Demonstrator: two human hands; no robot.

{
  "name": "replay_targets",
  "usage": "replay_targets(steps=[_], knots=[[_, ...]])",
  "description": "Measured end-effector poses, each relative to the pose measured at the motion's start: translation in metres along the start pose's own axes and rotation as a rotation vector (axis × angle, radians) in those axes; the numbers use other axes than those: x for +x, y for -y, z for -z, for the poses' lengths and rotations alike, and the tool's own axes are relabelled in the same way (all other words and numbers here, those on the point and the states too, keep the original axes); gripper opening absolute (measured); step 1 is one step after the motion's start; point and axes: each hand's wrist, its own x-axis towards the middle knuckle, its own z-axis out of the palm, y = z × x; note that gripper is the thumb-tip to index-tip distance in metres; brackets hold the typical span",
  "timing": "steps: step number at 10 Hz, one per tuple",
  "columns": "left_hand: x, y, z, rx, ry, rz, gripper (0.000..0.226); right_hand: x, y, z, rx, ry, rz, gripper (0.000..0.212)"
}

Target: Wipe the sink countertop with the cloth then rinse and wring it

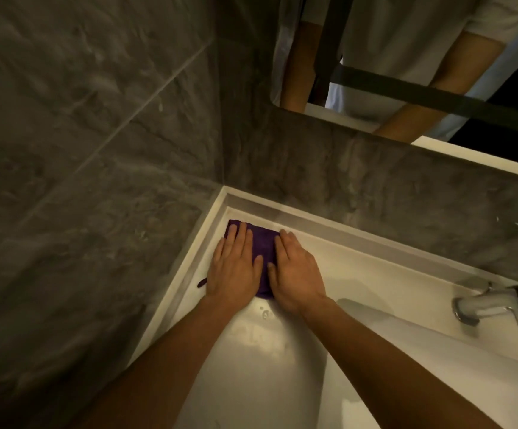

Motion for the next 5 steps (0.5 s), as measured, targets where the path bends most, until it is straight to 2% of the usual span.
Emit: replay_targets(steps=[1,2,5], knots=[[0.004,0.010,-0.003,0.060,0.054,-0.038,0.078,-0.007,-0.009,-0.011,-0.062,0.102,0.004,0.074],[0.009,0.016,-0.003,0.095,0.072,-0.072,0.079,-0.010,-0.014,-0.014,-0.093,0.116,0.000,0.078],[-0.010,0.007,0.014,0.078,0.077,-0.014,0.075,-0.027,-0.006,0.006,-0.102,0.155,-0.028,0.084]])
